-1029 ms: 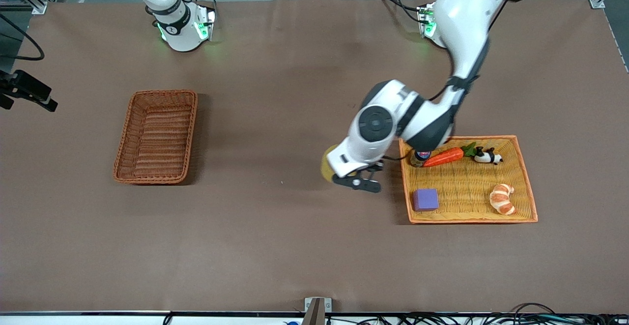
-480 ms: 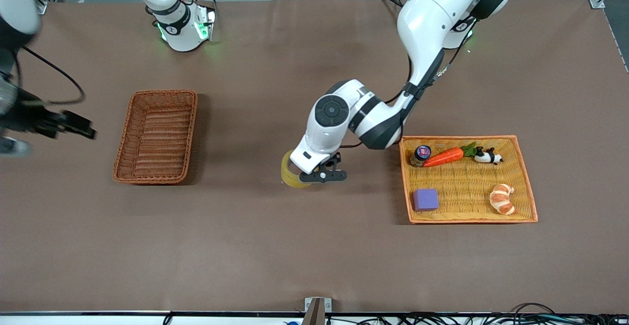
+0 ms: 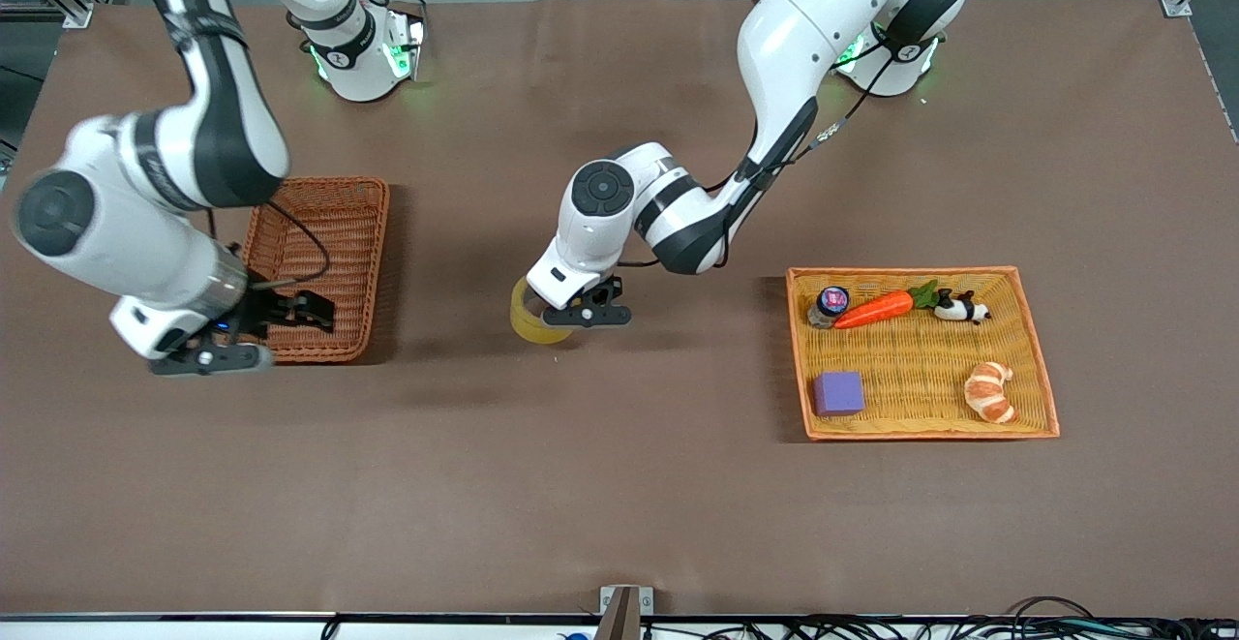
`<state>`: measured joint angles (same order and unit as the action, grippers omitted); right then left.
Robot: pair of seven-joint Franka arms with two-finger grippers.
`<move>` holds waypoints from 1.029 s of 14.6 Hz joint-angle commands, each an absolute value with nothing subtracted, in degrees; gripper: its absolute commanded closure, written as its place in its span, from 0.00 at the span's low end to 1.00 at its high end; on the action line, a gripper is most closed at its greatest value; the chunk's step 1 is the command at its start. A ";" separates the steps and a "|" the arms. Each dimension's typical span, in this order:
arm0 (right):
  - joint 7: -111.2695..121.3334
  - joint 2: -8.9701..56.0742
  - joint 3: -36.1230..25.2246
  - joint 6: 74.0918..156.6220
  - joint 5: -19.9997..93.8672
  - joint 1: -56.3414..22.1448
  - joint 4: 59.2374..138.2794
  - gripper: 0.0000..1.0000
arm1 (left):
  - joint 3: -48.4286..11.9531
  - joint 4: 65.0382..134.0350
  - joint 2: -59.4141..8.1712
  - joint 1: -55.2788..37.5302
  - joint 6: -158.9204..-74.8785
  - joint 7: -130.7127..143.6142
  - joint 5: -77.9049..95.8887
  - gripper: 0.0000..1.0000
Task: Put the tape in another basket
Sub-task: 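Hand the tape from the left gripper to the right gripper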
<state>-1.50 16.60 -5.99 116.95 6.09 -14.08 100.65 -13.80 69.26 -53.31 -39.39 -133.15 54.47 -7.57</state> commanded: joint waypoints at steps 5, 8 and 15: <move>-5.36 21.97 -6.42 124.18 10.28 -21.26 101.34 0.00 | -13.36 68.29 -53.44 -40.26 -134.21 58.80 -7.30 0.52; -6.33 23.64 -6.42 126.65 10.28 -22.93 101.43 0.00 | -13.45 68.64 -50.73 -38.68 -133.33 58.89 -5.54 0.44; -22.65 29.00 -6.59 132.89 10.11 -32.07 101.95 0.00 | -13.09 70.31 -36.14 -30.44 -104.71 56.09 -11.83 0.06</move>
